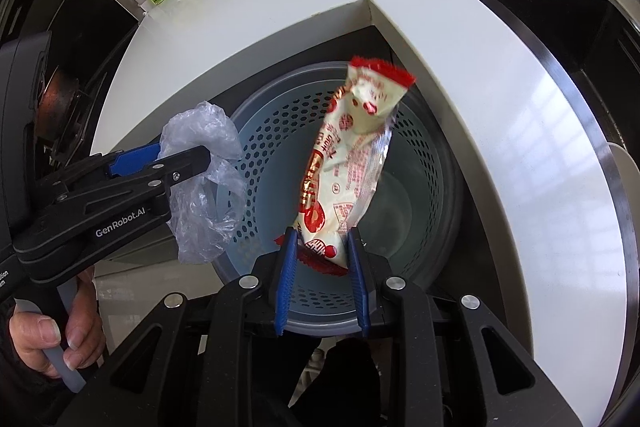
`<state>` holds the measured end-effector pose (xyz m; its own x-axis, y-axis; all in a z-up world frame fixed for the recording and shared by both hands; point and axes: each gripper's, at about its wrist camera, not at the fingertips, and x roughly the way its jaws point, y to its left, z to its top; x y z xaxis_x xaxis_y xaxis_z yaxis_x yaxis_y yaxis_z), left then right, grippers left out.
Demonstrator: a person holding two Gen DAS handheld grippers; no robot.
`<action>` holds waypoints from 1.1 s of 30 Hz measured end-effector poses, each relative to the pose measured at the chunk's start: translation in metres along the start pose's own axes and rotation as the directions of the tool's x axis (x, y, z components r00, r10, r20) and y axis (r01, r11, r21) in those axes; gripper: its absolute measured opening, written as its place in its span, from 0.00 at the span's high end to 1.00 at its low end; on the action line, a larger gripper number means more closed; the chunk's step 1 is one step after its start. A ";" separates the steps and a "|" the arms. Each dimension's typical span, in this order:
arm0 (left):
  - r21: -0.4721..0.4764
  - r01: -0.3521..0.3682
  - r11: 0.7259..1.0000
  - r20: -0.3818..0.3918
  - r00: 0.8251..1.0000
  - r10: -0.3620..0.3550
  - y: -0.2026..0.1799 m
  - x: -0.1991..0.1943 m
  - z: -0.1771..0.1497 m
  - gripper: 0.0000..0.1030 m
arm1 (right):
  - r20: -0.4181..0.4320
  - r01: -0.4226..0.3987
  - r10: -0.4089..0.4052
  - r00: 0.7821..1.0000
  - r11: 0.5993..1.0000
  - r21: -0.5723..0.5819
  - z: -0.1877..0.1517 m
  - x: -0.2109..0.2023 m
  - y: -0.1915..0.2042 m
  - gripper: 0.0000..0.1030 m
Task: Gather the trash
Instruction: 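Carry both items over the blue basket and open both tools to drop them, then move both tools back over the countertop toward the remaining trash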
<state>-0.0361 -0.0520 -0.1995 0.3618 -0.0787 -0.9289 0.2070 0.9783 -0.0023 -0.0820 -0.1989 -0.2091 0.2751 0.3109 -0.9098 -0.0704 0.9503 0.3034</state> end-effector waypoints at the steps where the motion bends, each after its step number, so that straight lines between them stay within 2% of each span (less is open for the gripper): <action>1: -0.001 -0.001 1.000 -0.002 1.000 0.001 0.000 0.000 0.000 0.53 | 0.000 0.001 -0.001 1.000 1.000 0.000 0.000 0.000 -0.001 0.72; 4: -0.009 -0.007 1.000 0.000 1.000 0.007 0.001 -0.002 -0.001 0.44 | 0.018 0.006 -0.006 1.000 1.000 -0.001 0.000 -0.003 0.000 0.54; 5: -0.012 -0.007 1.000 0.003 1.000 0.007 0.002 -0.003 -0.001 0.42 | 0.024 0.008 -0.008 1.000 1.000 -0.003 0.000 -0.004 0.000 0.52; 11: -0.026 -0.015 1.000 0.008 1.000 0.015 0.004 -0.006 -0.002 0.35 | 0.031 0.015 -0.015 0.999 1.000 -0.002 0.000 -0.006 -0.003 0.49; 21: -0.040 -0.019 0.999 0.023 1.000 0.020 0.007 -0.013 -0.001 0.33 | 0.059 0.012 -0.013 0.998 1.000 0.010 0.001 -0.016 -0.008 0.48; 33: -0.076 0.000 0.997 0.105 0.994 0.008 0.027 -0.043 0.022 0.24 | 0.165 0.024 -0.027 0.986 1.000 0.019 0.021 -0.050 -0.004 0.43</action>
<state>-0.0260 -0.0268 -0.1509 0.4567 -0.0908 -0.8850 0.1376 0.9900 -0.0306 -0.0753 -0.2190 -0.1592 0.4313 0.2775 -0.8585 -0.0455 0.9570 0.2865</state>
